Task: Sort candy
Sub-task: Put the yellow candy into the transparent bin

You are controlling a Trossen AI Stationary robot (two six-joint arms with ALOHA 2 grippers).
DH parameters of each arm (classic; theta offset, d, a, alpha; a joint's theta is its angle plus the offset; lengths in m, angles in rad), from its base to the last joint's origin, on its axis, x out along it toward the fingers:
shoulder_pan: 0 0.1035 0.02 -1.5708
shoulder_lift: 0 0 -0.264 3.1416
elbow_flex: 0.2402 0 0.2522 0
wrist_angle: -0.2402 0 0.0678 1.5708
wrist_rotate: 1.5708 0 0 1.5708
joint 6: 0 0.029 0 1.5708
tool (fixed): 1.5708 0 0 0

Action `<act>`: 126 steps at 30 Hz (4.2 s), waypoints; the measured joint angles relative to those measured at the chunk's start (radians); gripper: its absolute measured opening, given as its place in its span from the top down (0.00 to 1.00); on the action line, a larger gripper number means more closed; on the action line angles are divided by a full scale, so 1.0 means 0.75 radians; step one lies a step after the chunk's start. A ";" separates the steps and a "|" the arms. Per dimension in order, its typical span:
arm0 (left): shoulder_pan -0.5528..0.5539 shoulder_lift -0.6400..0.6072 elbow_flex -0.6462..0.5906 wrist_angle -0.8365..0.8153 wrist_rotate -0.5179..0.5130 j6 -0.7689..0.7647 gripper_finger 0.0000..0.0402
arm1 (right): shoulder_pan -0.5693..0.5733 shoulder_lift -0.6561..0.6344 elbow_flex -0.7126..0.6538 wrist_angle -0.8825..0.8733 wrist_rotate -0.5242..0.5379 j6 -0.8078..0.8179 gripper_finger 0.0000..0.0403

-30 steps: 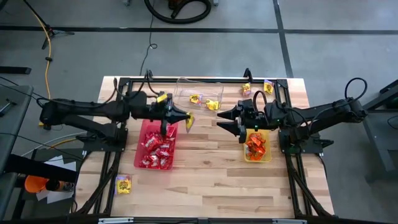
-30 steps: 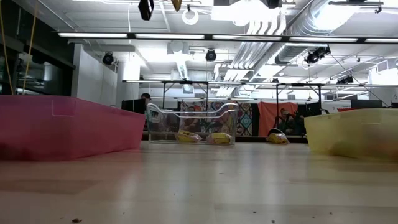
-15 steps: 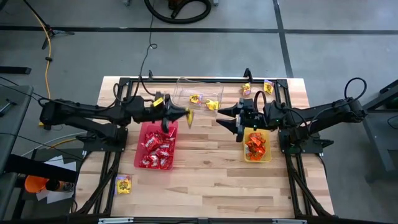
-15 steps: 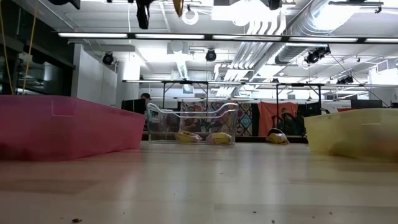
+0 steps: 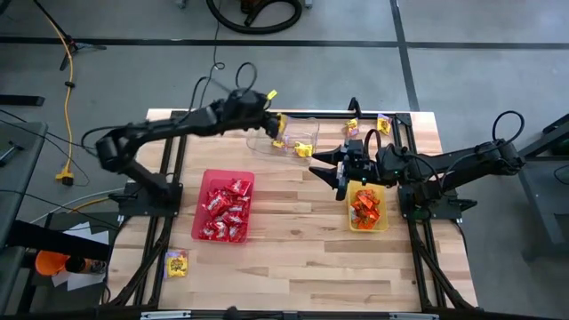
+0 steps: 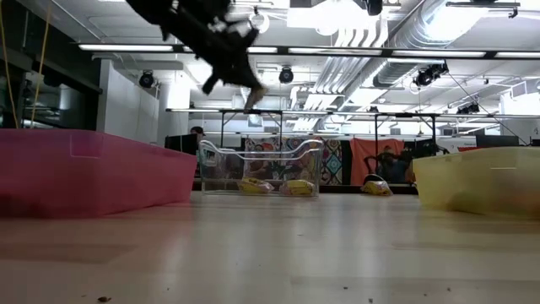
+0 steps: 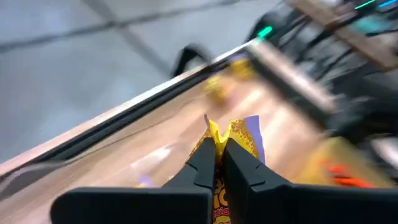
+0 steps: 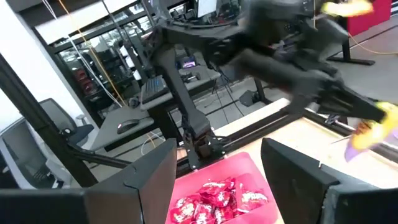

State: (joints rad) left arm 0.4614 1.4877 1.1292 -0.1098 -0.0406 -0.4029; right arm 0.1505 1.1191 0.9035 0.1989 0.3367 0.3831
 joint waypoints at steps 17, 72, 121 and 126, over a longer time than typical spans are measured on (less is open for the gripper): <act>0.095 0.208 0.117 -0.315 -0.025 -0.035 0.70 | 0.000 0.000 0.000 0.001 -0.002 0.001 0.43; -0.886 -0.927 -0.905 0.630 -0.474 -0.078 0.61 | -0.954 0.437 0.455 -0.991 -0.102 0.168 0.43; -0.886 -1.305 -0.905 0.582 -0.715 0.106 0.61 | -1.011 0.399 0.493 -0.952 -0.351 0.034 0.96; -0.886 -1.293 -0.905 0.565 -0.665 0.085 0.61 | -0.762 0.397 0.494 -0.797 -0.289 0.155 0.97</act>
State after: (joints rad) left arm -0.2028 0.5180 0.4507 0.3140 -0.5397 -0.3390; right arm -0.4212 1.4171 1.2739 -0.3991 0.1201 0.4996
